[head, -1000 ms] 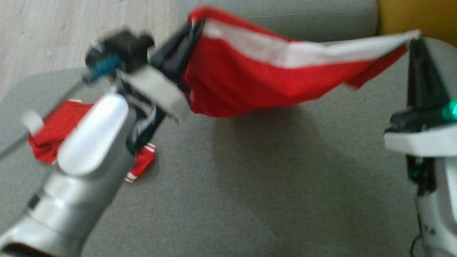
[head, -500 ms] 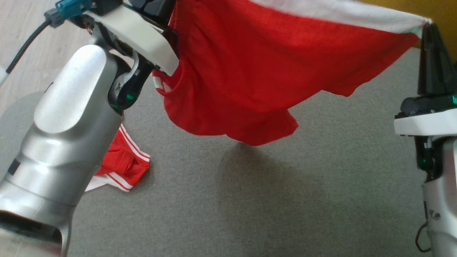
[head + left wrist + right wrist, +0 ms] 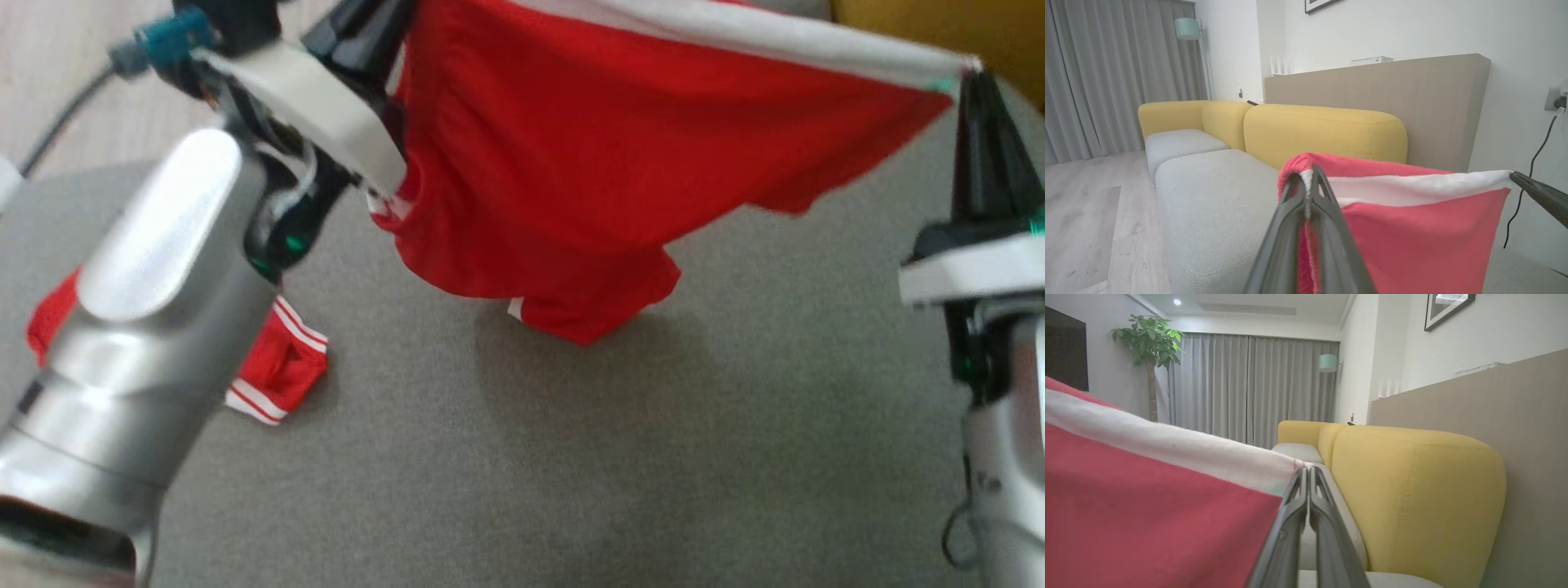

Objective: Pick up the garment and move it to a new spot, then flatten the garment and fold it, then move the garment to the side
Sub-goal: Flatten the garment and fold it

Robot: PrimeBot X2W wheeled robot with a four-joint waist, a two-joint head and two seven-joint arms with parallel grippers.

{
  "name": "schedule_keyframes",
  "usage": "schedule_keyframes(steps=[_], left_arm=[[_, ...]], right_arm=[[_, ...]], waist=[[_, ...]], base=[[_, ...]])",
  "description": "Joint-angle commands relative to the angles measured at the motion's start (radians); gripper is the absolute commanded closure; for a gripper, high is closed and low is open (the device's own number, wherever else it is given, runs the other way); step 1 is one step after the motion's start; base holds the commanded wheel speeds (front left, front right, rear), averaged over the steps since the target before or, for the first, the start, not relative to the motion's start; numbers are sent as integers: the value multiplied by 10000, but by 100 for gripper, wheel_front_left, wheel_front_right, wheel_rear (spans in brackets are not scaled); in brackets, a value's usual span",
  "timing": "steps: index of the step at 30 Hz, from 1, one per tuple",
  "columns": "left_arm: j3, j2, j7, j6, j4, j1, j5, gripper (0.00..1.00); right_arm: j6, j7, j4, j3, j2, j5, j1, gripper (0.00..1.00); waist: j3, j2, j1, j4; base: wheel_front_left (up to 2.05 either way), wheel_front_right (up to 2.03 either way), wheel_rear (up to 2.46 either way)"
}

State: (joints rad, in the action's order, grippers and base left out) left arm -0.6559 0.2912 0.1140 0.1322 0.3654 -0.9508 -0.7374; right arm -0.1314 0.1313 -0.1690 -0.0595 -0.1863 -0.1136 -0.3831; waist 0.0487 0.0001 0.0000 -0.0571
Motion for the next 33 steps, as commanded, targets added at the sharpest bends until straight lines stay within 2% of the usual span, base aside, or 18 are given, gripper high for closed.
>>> schedule_keyframes(steps=[1, 6, 10, 11, 16, 19, 23, 27, 33], left_arm=[[527, 495, 197, -17, -287, -1083, -179, 100], [571, 769, 606, -16, 90, -2320, -329, 100], [663, 898, 260, -16, 994, -3742, -126, 100], [663, 898, 260, -16, 994, -3742, -126, 100], [861, 620, -989, -16, 2344, -5632, 175, 100], [710, 360, -1910, -16, 2901, -6319, 166, 100], [172, 75, -2688, -16, 3180, -6307, -284, 100], [-817, 17, -2922, -16, 2955, -5299, -1172, 100], [-2981, 636, -2839, -16, 1963, -2773, -2186, 100]], right_arm=[[7, -146, 289, 414, -65, -55, -1044, 100], [7, -446, -536, 754, -47, -602, -2986, 100], [7, -460, -1835, 935, -25, -887, -5170, 100], [7, -460, -1835, 935, -25, -887, -5170, 100], [7, 420, -3784, 928, -84, -338, -7802, 100], [7, 860, -4761, 835, -78, 16, -8661, 100], [7, 1152, -5633, 1051, -220, 255, -8767, 100], [7, 1236, -6454, 1666, -500, 268, -8061, 100], [7, 719, -7829, 3453, -1138, -216, -6632, 100]], waist=[[756, -1, 0, -168], [2057, -1, 0, -488], [2878, -1, 0, -766], [2878, -1, 0, -766], [3372, -1, 0, -1025], [3471, -1, 0, -1051], [3539, -1, 0, -978], [3527, -1, 0, -772], [3073, -1, 0, -516]], base=[[0, 0, 0], [0, 0, 0], [0, 0, 0], [0, 0, 0], [0, 0, 0], [0, 0, 0], [0, 0, 0], [0, 0, 0], [0, 0, 0]])
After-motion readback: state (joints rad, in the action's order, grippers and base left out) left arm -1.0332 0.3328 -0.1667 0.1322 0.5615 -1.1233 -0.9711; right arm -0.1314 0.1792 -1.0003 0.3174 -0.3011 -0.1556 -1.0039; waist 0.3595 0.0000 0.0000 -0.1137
